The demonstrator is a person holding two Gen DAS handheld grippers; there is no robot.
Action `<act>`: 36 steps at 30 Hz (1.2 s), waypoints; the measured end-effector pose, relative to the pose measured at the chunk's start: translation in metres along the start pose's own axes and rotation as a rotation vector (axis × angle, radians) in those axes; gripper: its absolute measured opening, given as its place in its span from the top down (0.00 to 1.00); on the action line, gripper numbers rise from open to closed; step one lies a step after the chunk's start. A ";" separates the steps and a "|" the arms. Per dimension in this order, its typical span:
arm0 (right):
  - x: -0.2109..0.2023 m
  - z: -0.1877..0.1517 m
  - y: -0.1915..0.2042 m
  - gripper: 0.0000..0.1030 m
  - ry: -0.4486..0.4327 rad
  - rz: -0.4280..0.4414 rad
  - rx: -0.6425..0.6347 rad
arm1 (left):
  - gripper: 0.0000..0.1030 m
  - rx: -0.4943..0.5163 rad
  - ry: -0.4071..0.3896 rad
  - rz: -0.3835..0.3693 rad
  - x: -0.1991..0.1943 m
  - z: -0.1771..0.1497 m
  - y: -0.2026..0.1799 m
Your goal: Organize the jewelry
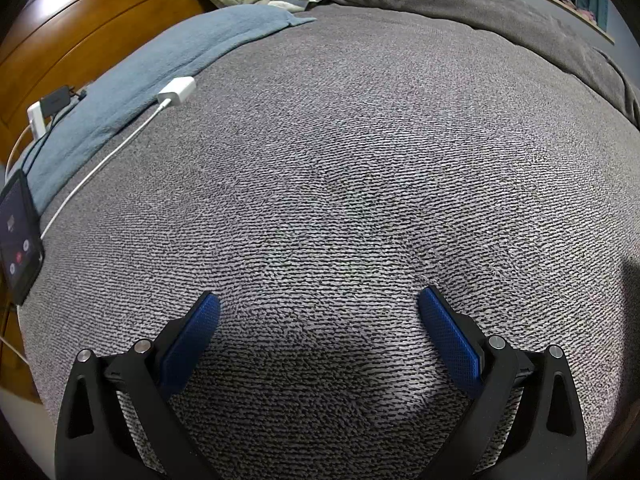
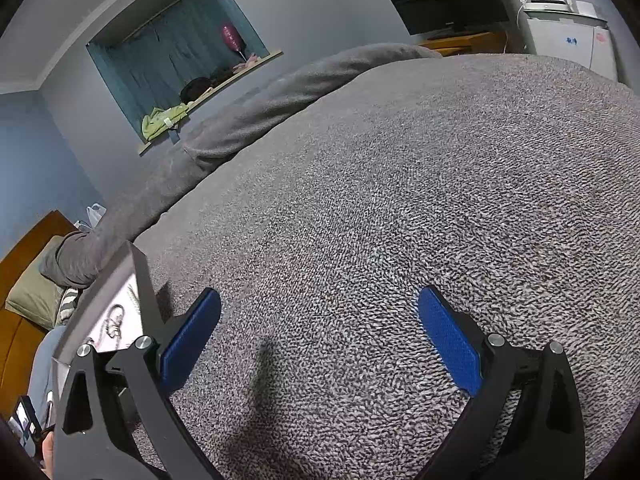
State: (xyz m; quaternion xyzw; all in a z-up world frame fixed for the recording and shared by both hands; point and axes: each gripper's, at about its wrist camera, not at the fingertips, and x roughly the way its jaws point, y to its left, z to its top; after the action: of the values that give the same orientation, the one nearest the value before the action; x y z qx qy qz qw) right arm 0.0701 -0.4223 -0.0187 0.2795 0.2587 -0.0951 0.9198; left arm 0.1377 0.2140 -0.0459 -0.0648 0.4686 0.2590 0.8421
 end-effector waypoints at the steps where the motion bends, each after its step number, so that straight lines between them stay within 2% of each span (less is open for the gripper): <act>1: 0.000 0.000 0.000 0.05 0.000 -0.001 0.000 | 0.04 0.000 0.000 0.000 0.000 0.000 0.000; 14: -0.004 0.000 -0.002 0.05 -0.011 0.007 0.006 | 0.04 -0.001 0.001 -0.001 0.000 0.000 0.000; 36: -0.021 0.005 -0.037 0.04 -0.014 0.119 0.077 | 0.04 -0.004 0.006 -0.004 0.003 0.000 0.001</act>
State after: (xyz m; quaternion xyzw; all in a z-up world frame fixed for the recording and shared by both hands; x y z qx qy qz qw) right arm 0.0426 -0.4546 -0.0211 0.3289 0.2312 -0.0519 0.9142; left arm 0.1386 0.2164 -0.0477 -0.0686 0.4705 0.2580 0.8410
